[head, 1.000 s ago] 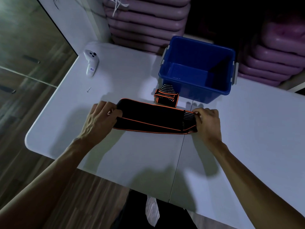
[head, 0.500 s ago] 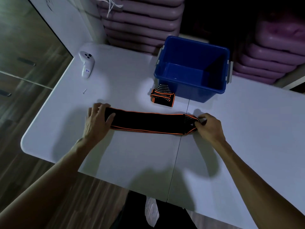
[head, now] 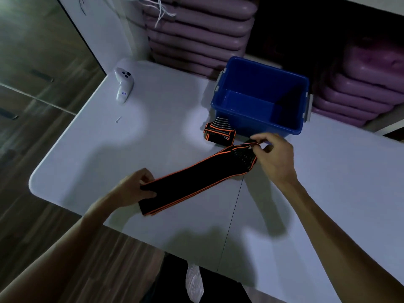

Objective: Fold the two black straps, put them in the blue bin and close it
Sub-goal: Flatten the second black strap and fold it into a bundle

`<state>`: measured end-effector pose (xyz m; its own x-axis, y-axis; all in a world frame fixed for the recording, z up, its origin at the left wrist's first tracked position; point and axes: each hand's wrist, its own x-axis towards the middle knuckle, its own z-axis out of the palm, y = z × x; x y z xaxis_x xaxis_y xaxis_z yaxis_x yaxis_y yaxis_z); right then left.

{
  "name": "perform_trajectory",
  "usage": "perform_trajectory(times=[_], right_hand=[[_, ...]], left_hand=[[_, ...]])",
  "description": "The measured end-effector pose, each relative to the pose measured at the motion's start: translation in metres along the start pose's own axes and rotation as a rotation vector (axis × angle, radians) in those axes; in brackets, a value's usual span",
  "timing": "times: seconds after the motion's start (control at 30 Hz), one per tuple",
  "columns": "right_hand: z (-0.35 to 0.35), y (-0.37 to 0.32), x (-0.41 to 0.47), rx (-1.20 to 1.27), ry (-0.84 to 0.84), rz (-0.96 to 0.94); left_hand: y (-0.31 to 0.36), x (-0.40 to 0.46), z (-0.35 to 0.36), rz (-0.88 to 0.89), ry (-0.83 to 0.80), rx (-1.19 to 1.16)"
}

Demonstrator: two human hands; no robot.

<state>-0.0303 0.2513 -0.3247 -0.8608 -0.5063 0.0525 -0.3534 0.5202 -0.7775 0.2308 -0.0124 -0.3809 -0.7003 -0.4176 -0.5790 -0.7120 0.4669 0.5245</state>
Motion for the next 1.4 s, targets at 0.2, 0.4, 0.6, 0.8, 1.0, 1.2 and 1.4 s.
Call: perform_trajectory(times=[0.2,0.4,0.6,0.8,1.0,1.2,1.4], right_hand=[[0.03,-0.068,0.029,0.056,-0.148,-0.172],[0.11,-0.131,0.085,-0.162,-0.264,-0.366],[0.21,-0.166,0.122,-0.367,-0.363,-0.427],[0.262,-0.154,0.128,-0.318,-0.511,-0.408],[0.227,-0.118,0.087,-0.054,-0.459,-0.369],[0.162,-0.033,-0.014,0.022,-0.466,-0.126],[0.139,-0.03,-0.09,-0.041,-0.485,-0.035]], left_hand=[[-0.014,-0.031,0.024,0.042,-0.051,0.015],[-0.029,-0.062,0.057,-0.057,0.077,-0.167],[-0.021,-0.071,0.076,-0.154,0.159,-0.402],[0.003,-0.05,0.081,-0.224,0.222,-0.514],[0.034,-0.041,0.081,-0.155,0.071,-0.531],[0.003,-0.022,0.051,-0.167,0.331,-0.168],[0.011,0.056,-0.004,0.095,0.726,0.039]])
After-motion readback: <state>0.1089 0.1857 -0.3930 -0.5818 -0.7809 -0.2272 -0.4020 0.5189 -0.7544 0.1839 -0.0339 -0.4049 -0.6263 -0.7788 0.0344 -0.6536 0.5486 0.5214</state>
